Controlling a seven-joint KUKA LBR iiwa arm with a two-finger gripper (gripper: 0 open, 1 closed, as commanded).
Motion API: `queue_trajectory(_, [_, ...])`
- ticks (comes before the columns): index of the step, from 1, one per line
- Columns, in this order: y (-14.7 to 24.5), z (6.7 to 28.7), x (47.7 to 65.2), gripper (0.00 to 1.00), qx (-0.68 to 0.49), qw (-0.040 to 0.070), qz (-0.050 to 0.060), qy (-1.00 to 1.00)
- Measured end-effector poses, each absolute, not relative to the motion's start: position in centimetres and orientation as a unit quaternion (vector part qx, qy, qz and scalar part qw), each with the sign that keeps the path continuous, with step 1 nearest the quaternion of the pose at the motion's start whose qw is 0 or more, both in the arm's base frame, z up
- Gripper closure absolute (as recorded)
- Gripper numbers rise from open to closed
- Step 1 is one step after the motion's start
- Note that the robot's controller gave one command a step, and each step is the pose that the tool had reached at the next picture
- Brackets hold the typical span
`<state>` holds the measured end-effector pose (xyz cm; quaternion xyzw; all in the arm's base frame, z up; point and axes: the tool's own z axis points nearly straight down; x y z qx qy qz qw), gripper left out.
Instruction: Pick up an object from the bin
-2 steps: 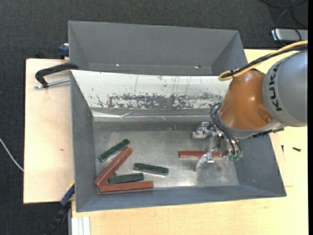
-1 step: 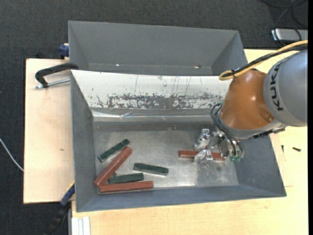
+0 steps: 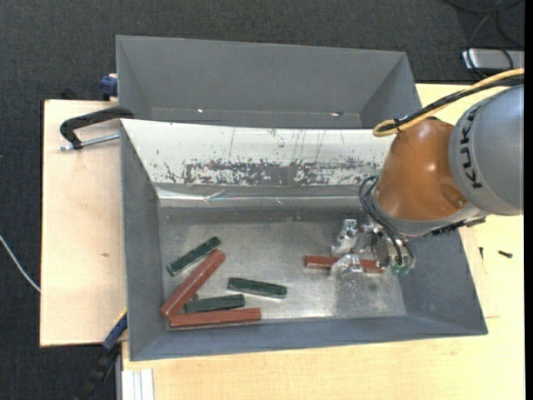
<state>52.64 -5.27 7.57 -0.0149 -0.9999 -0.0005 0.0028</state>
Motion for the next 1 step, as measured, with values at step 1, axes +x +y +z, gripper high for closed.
queue_trajectory(1, [-7.33,20.95,55.0,1.0,0.023,-0.004,0.0,-1.0])
